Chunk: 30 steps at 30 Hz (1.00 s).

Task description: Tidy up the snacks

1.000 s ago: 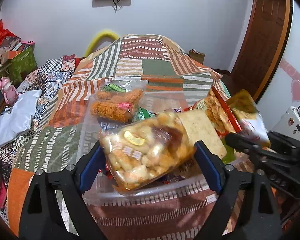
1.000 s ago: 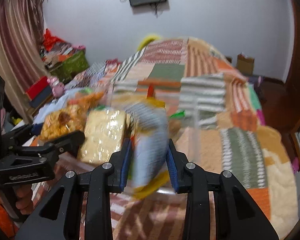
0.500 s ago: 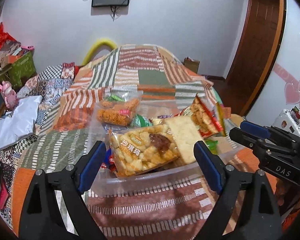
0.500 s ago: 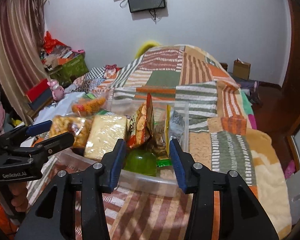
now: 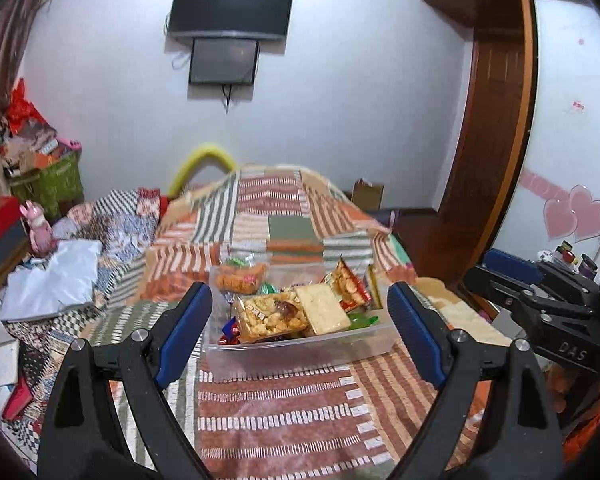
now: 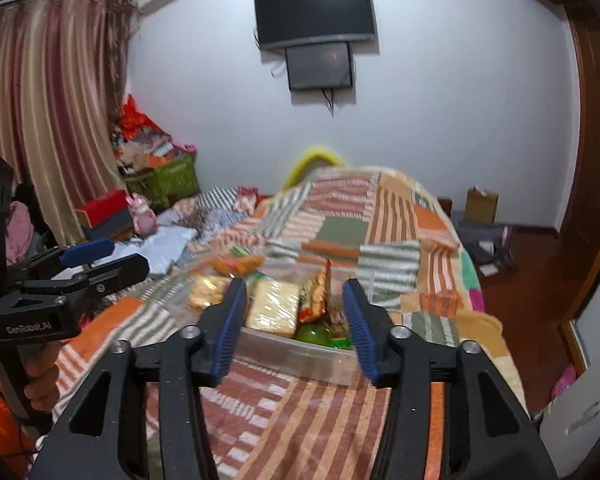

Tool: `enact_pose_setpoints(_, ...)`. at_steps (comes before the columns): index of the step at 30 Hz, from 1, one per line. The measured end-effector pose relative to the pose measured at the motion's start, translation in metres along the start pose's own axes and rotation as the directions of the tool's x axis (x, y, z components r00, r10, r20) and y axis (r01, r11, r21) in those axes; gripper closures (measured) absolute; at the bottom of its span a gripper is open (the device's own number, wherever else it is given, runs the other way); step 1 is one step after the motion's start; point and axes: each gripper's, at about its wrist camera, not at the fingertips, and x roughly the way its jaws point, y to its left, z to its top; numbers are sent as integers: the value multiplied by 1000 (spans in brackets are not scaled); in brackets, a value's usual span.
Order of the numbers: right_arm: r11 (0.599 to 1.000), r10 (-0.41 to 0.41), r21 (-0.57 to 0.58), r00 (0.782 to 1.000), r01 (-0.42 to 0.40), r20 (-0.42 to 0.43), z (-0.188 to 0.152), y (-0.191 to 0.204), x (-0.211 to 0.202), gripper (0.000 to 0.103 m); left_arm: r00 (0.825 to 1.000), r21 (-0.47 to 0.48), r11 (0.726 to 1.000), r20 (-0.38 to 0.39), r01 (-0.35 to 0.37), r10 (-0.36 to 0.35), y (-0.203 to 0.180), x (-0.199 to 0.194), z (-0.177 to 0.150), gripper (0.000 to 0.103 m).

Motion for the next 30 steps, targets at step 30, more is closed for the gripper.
enact_pose_setpoints(30,999,25,22,995,-27,99,-25,16,-51,20,989,-6,994,103,-107,107,-23,-61,-28,2)
